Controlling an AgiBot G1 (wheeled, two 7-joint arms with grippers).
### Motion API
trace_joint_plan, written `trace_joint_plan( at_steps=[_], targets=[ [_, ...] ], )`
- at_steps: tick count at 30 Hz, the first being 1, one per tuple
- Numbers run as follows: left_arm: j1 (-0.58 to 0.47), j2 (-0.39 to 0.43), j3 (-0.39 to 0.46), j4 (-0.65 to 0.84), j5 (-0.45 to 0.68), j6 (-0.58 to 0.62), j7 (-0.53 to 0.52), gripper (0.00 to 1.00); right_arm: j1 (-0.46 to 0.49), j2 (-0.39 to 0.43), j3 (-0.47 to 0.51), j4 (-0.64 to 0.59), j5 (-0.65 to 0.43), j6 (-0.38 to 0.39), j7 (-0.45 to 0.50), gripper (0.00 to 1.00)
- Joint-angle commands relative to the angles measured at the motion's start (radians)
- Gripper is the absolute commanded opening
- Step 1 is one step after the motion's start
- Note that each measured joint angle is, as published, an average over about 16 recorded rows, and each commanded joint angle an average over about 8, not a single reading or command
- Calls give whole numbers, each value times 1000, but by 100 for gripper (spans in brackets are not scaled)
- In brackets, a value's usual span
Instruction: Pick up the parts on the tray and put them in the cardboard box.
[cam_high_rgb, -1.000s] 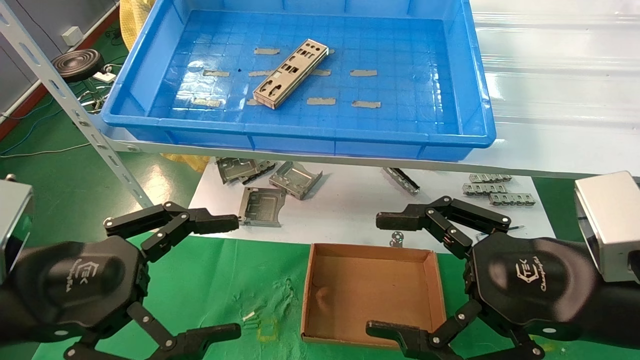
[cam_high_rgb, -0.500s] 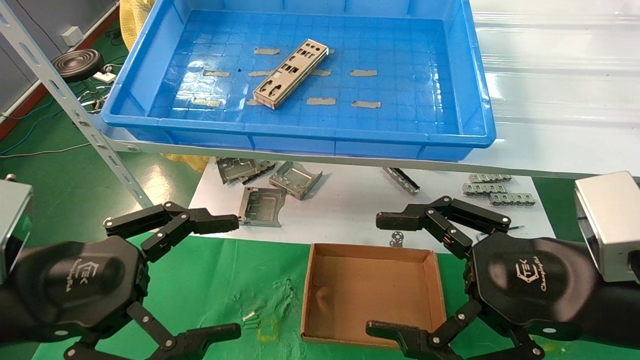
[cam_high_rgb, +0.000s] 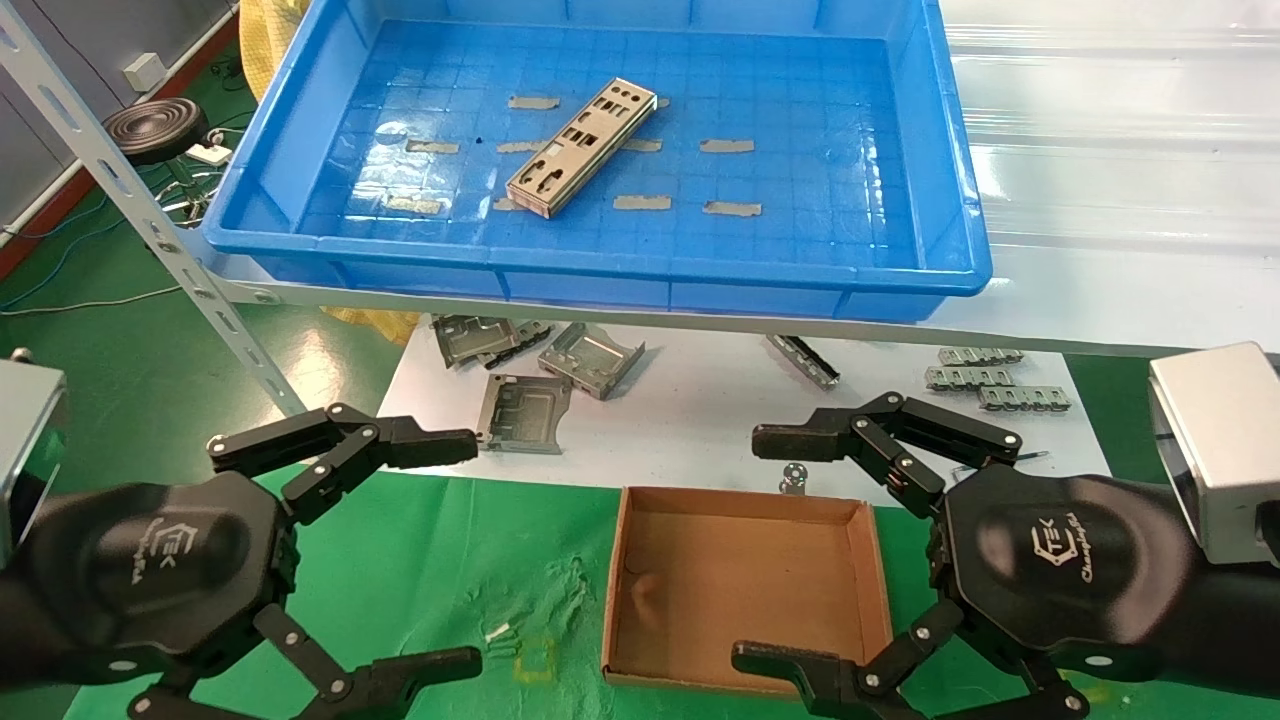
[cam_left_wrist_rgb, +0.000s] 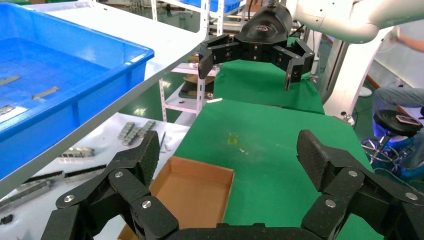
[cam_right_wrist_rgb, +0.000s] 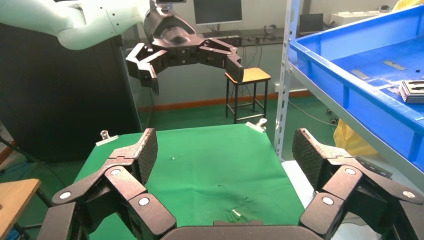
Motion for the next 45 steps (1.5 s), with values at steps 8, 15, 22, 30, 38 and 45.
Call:
trace_joint_plan(
  at_steps=[8,15,22,30,38,45],
  targets=[
    [0,0,0,0,0,0,0,100,0,0,0,0,0,0,0,100],
    [0,0,0,0,0,0,0,100,0,0,0,0,0,0,0,100],
    [0,0,0,0,0,0,0,100,0,0,0,0,0,0,0,100],
    [0,0,0,0,0,0,0,100,0,0,0,0,0,0,0,100],
    [0,0,0,0,0,0,0,100,0,0,0,0,0,0,0,100],
    [0,0,0,0,0,0,0,100,0,0,0,0,0,0,0,100]
  ],
)
